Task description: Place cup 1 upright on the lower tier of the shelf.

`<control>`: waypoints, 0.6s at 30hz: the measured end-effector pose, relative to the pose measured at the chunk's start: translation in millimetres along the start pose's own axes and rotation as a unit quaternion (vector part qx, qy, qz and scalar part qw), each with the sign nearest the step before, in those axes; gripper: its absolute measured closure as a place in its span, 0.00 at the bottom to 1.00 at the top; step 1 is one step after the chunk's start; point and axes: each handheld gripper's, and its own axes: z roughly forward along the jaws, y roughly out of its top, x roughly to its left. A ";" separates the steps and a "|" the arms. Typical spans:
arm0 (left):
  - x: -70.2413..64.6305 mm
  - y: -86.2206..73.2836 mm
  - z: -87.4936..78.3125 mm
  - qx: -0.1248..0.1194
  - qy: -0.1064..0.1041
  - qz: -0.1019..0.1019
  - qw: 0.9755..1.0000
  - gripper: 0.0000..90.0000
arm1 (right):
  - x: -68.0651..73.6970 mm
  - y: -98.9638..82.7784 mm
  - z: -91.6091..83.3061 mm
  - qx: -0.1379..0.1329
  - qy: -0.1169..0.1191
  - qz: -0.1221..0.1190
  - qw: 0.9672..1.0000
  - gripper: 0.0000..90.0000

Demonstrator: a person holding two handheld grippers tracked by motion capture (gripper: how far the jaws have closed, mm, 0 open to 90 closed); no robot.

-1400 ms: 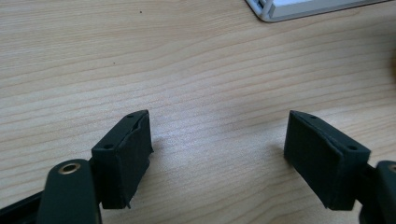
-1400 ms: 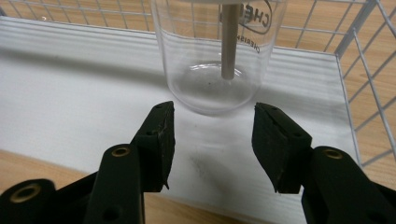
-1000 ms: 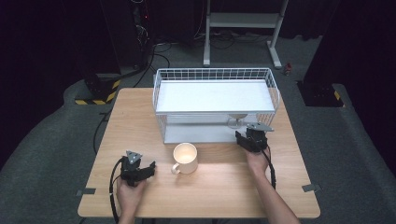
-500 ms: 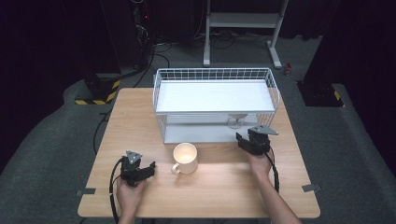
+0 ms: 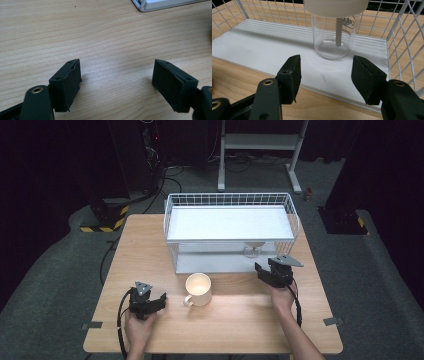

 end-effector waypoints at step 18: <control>0.0 0.0 0.0 0.000 0.000 0.000 1.000 0.26 | -2.6 -3.6 -18.3 -0.017 0.017 -0.003 1.000 0.43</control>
